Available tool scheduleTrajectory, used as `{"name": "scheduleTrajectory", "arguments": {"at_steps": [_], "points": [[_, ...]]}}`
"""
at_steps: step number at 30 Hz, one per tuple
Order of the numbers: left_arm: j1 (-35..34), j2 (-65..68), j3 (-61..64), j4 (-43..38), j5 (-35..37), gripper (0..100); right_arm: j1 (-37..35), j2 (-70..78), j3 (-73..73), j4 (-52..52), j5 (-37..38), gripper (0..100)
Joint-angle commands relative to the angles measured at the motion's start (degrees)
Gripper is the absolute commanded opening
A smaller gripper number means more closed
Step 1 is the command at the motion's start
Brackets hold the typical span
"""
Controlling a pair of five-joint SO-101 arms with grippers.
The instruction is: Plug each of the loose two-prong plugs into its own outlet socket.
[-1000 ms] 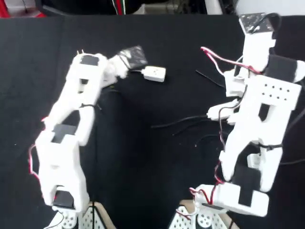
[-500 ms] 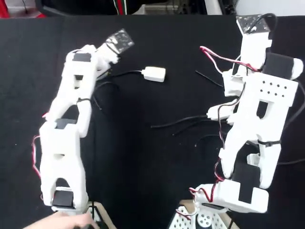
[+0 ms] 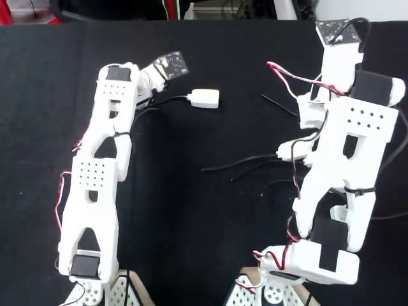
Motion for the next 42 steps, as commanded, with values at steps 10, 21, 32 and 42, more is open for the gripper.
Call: {"name": "scheduleTrajectory", "arguments": {"at_steps": [10, 21, 32, 42], "points": [[-1.7, 3.8, -14.5, 31.7, -12.4, 16, -0.7, -0.2, -1.6, 0.0, 0.4, 4.9], [-1.8, 3.1, -16.2, 31.7, -2.9, 16, -0.7, -0.2, -1.6, -0.1, 0.4, 4.9], [-0.8, 3.1, -29.2, 32.0, 16.5, 16, -0.7, -0.2, -1.6, -0.3, 0.4, 5.0], [-1.5, -7.8, -21.6, 32.1, 32.4, 16, -0.6, -0.2, -1.6, -0.3, 0.4, 5.0]]}}
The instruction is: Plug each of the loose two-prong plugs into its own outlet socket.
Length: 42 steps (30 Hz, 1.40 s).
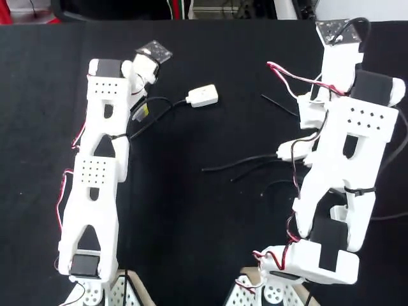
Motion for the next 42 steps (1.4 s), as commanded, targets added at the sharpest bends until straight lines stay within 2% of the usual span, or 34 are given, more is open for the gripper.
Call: {"name": "scheduleTrajectory", "arguments": {"at_steps": [1, 3, 6, 10, 16, 19, 22, 27, 29, 37, 42], "points": [[-0.4, -14.8, 7.9, 0.6, 8.7, 16, -0.6, -0.2, -1.6, -0.3, 0.4, 5.0], [-0.3, -23.3, 18.4, 0.6, 11.4, 16, -0.6, -0.2, -1.6, -0.2, 0.4, 5.0], [0.8, -37.8, 35.9, 0.4, 11.3, 16, -0.6, -0.2, -1.5, -0.2, 0.4, 5.0], [5.2, -53.1, 56.5, -0.4, 2.2, 16, -0.7, -0.2, 0.7, -0.4, 0.4, 5.0], [9.7, -60.5, 74.9, -12.6, 0.2, 16, -0.7, -0.3, 3.8, -3.0, 0.5, 5.0], [10.9, -61.0, 82.1, -17.3, -6.7, 16, -0.7, -0.3, 4.4, -3.1, 2.9, 5.0], [11.6, -61.0, 88.3, -25.3, -9.1, 16, -0.4, -0.3, 4.4, -2.9, 3.3, 5.0], [11.5, -60.5, 96.8, -46.9, -9.4, 16, -0.7, -0.2, 5.0, -3.5, 4.0, 5.0], [11.6, -61.0, 100.6, -52.1, -9.4, 16, -0.7, -0.2, 6.3, -4.8, 4.0, 5.0], [12.5, -60.3, 104.0, -54.0, -10.9, 16, -0.7, -0.2, 9.6, -7.4, 4.0, 5.0], [13.2, -56.9, 104.2, -54.0, -4.0, 16, -1.3, -0.2, 9.4, -7.4, 4.0, 5.0]]}}
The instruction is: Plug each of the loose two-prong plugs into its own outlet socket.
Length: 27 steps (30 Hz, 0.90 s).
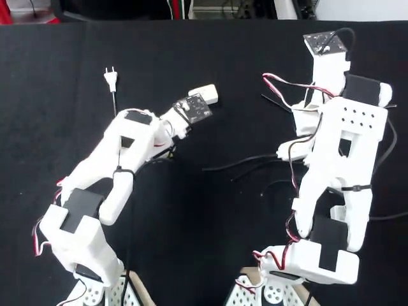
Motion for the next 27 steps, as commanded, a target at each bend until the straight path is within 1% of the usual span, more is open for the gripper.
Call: {"name": "scheduleTrajectory", "arguments": {"at_steps": [1, 4, 8, 11, 13, 16, 18, 20, 23, 27], "points": [[0.1, 2.5, -1.5, -0.7, 6.3, 16, -1.9, -0.2, -0.5, -0.9, 0.4, 5.0], [-2.3, 6.0, -6.1, 0.8, 9.1, 16, -3.4, -0.2, -0.2, -0.9, 0.3, 5.0], [-3.5, 7.3, -11.4, 8.8, 9.0, 16, -3.9, -0.2, -0.5, -0.9, 0.2, 5.0], [-3.9, 4.3, -12.9, 11.5, 8.9, 16, -3.6, -0.2, -0.6, -0.9, 0.3, 5.0], [-5.0, 0.8, -13.1, 12.5, 7.6, 16, -3.5, -0.2, -0.6, -0.9, 0.3, 5.0], [-7.6, -3.9, -13.3, 12.0, 6.5, 16, -3.5, -0.2, -0.6, -0.9, 0.3, 5.0], [-9.6, -4.8, -13.5, 9.8, 6.9, 16, -3.5, -0.2, -0.6, -0.9, 0.3, 5.0], [-10.7, -4.5, -12.2, 5.4, 9.6, 16, -3.5, -0.2, -0.5, -0.9, 0.3, 5.0], [-10.7, -0.6, -9.6, -2.4, 10.1, 16, -3.8, -0.2, -0.4, -0.9, 0.3, 5.0], [-10.7, 5.9, -9.5, -8.2, 9.9, 16, -3.6, -0.2, -0.3, -0.9, 0.3, 5.0]]}}
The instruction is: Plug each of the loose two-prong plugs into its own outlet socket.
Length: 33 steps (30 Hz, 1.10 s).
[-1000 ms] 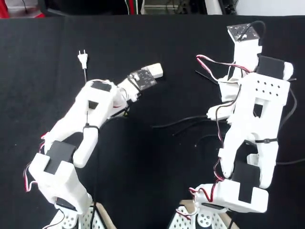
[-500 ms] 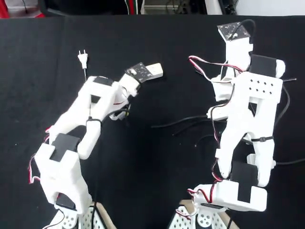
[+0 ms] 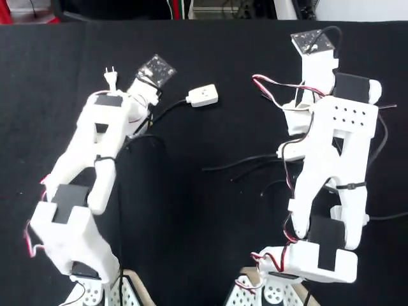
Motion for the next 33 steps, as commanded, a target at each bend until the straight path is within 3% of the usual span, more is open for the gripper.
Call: {"name": "scheduleTrajectory", "arguments": {"at_steps": [1, 9, 15, 18, 26, 31, 33], "points": [[-0.5, 4.7, -0.8, -5.9, 0.2, 16, -0.4, -0.2, -0.3, -0.9, 0.2, 5.0], [-0.4, 8.1, -10.2, 11.6, -2.5, 16, -0.7, -0.2, -0.3, -0.9, 0.2, 5.0], [-0.6, 12.6, -11.2, 8.9, -2.3, 16, -0.7, -0.2, -0.3, -0.9, 0.1, 5.0], [-0.7, 16.3, -14.4, 11.3, -2.5, 16, -0.7, -0.2, -0.3, -0.9, 0.1, 5.0], [-0.7, 25.5, -31.2, 29.3, -5.7, 15, -0.6, -0.2, -0.3, -0.9, -0.1, 5.0], [-0.6, 29.0, -37.1, 36.2, -8.4, 2, -0.4, -0.3, -0.4, -0.9, -0.1, 5.0], [-0.7, 29.5, -38.4, 38.0, -8.6, 4, -0.4, -0.3, -0.4, -0.9, -0.1, 5.0]]}}
